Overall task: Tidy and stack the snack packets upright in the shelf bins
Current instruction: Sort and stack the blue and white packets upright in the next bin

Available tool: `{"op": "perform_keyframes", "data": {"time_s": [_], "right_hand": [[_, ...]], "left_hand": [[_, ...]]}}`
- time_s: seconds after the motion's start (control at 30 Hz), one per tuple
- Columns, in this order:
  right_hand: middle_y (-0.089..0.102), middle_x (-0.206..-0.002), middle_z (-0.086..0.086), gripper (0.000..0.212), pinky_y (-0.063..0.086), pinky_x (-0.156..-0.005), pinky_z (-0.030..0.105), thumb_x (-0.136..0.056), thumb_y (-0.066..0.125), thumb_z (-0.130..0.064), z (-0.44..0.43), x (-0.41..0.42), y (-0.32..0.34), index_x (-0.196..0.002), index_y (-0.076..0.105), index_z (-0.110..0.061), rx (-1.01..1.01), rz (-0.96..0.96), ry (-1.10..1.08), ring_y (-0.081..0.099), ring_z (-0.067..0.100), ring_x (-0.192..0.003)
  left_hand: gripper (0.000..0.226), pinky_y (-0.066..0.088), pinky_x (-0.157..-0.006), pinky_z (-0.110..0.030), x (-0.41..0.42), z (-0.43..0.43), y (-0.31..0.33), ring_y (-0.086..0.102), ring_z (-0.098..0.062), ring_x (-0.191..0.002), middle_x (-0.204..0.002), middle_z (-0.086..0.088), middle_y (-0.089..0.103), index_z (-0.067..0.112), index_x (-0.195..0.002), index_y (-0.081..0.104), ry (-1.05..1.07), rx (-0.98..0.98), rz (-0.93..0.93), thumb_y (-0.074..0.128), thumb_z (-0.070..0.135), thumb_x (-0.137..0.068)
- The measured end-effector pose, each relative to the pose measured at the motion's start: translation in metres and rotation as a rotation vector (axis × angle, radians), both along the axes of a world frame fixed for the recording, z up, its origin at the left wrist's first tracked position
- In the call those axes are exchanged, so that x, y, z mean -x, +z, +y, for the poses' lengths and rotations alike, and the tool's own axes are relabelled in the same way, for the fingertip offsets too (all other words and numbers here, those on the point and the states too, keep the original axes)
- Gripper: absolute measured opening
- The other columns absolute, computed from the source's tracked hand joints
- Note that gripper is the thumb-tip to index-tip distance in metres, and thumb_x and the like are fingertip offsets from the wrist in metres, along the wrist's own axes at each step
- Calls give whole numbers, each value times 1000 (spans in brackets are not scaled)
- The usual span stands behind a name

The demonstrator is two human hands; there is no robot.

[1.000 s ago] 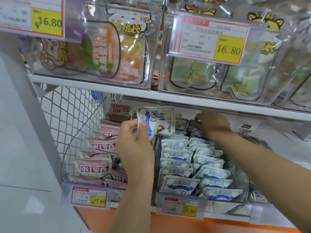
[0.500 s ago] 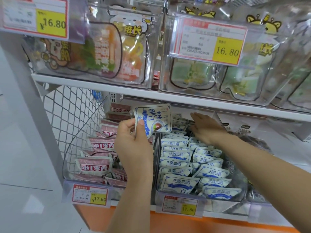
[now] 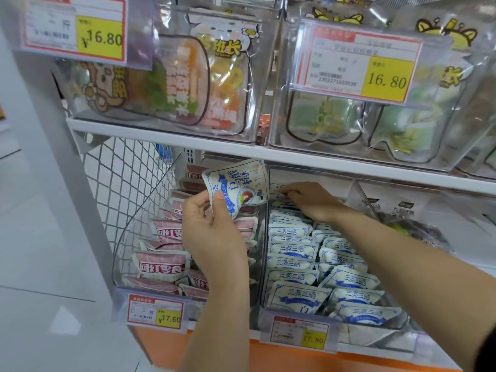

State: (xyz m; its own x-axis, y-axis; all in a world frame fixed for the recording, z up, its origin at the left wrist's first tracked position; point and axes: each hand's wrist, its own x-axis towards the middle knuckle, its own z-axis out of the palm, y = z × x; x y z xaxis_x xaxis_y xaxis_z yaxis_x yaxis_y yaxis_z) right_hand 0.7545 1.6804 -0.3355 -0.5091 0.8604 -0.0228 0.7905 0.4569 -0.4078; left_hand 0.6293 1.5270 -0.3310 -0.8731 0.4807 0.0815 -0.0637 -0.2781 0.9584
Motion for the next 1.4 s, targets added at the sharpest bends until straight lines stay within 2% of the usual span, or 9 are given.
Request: {"op": "perform_keyframes", "data": {"time_s": [0.17, 0.4, 0.5, 0.57, 0.8, 0.97, 1.07, 1.27, 1.4], "right_hand": [[50, -136, 3, 40, 42, -82, 21, -97, 31, -1, 15, 6, 4, -132, 49, -10, 17, 202, -101, 53, 17, -114], [59, -125, 10, 37, 39, -95, 31, -93, 55, -24, 39, 21, 4, -126, 55, -6, -29, -219, -72, 54, 25, -114], [67, -84, 4, 22, 47, -77, 32, -93, 56, -24, 41, 23, -1, -81, 69, -10, -102, -216, -81, 61, 21, -78], [59, -66, -1, 33, 41, -65, 29, -92, 56, -22, 37, 24, -7, -60, 55, -17, -241, -252, -141, 54, 20, -64], [60, -88, 6, 15, 40, -64, 30, -95, 46, -17, 18, 28, -21, -88, 58, -11, -499, -321, -210, 57, 25, -78], [64, -87, 5, 23, 39, -71, 28, -95, 52, -25, 19, 23, -18, -81, 62, -9, -274, -25, -165, 56, 19, -80], [63, -116, 3, 25, 36, -84, 22, -96, 50, -20, 9, 15, -2, -115, 63, -10, -172, 107, -65, 58, 17, -101], [38, -145, 10, 46, 31, -106, 37, -99, 36, -37, -23, 3, -1, -138, 39, -12, -150, -241, 9, 36, 27, -131], [45, -135, 21, 44, 34, -77, 29, -100, 34, -30, -33, 6, -5, -136, 34, -6, -1, -300, 81, 49, 26, -104]], "left_hand": [[6, 40, -59, 1, 1, 2, -1, 56, 20, -67, -80, 18, 59, 21, -89, 57, 16, 2, -6, 57, 16, -93], [7, 40, -60, 1, 3, 4, -2, 55, 21, -68, -82, 18, 59, 22, -88, 57, 10, 22, -2, 58, 17, -92], [10, 40, -61, 1, 4, 3, 0, 56, 18, -69, -81, 18, 58, 24, -86, 56, 10, 22, 4, 57, 16, -93], [8, 39, -59, 1, 3, 1, 2, 55, 21, -67, -78, 20, 56, 20, -87, 56, 4, 10, 7, 57, 15, -93], [11, 39, -58, 2, 5, 1, 0, 53, 23, -67, -79, 21, 57, 24, -86, 55, -4, 9, 10, 57, 16, -93], [8, 40, -58, 0, 3, 2, -1, 55, 19, -68, -80, 19, 59, 23, -88, 57, -1, 17, 14, 57, 18, -93], [8, 40, -57, 0, 4, 1, 0, 55, 21, -68, -79, 20, 58, 22, -88, 57, 0, 11, 17, 57, 16, -93], [4, 43, -65, -1, 5, 1, -2, 60, 3, -82, -86, 16, 61, 22, -91, 58, 16, 26, 52, 58, 18, -93], [2, 49, -70, -8, 2, 2, -5, 63, -4, -87, -88, 15, 64, 21, -93, 59, 6, 21, 76, 57, 20, -93]]}}
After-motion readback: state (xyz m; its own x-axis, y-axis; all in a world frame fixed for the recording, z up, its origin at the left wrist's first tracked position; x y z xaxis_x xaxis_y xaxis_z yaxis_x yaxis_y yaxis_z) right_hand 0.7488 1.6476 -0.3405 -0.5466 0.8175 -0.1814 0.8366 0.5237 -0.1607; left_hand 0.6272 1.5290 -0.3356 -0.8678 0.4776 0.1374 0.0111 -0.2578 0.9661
